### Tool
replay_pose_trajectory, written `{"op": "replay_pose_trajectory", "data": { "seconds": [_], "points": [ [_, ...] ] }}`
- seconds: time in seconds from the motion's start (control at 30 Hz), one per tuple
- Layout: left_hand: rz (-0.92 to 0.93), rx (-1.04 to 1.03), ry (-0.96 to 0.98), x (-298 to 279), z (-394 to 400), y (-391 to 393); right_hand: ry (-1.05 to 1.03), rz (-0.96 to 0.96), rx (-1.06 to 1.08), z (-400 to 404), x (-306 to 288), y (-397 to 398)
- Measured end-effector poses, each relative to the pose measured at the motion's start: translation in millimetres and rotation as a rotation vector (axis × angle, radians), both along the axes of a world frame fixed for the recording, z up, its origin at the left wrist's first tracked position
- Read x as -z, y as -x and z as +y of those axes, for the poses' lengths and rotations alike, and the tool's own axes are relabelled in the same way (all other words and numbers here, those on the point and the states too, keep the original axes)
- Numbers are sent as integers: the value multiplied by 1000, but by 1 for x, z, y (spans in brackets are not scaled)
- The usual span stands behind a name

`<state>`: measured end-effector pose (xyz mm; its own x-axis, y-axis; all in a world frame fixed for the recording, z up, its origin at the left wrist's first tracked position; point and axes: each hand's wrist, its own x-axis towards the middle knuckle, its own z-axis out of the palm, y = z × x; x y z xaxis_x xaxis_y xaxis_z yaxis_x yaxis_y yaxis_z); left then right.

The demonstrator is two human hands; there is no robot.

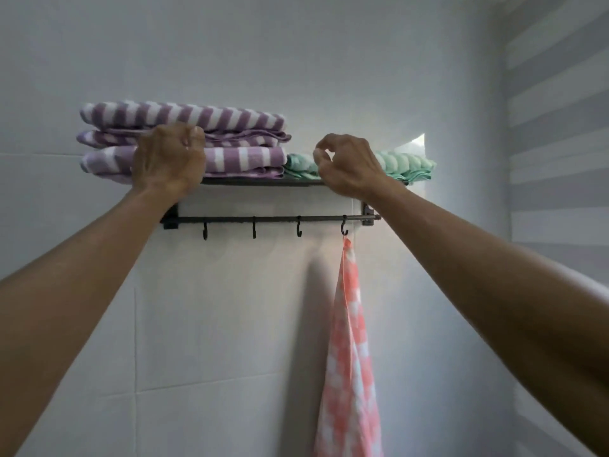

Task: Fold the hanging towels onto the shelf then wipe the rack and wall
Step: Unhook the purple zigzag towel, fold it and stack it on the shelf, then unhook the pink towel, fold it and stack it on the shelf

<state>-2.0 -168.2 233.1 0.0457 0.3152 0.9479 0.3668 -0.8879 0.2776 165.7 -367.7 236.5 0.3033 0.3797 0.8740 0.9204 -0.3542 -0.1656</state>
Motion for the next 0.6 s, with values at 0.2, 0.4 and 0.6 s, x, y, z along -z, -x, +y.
{"op": "replay_pose_trajectory", "data": {
  "seconds": [0.2, 0.4, 0.6],
  "points": [
    [54, 148, 137, 61, -88, -35, 96, 96, -31, -86, 47, -20],
    [169, 266, 300, 132, -143, -66, 194, 249, -64, -139, 112, -45],
    [253, 322, 476, 195, -166, -90, 262, 449, -104, -163, 165, -75]
  ]
}}
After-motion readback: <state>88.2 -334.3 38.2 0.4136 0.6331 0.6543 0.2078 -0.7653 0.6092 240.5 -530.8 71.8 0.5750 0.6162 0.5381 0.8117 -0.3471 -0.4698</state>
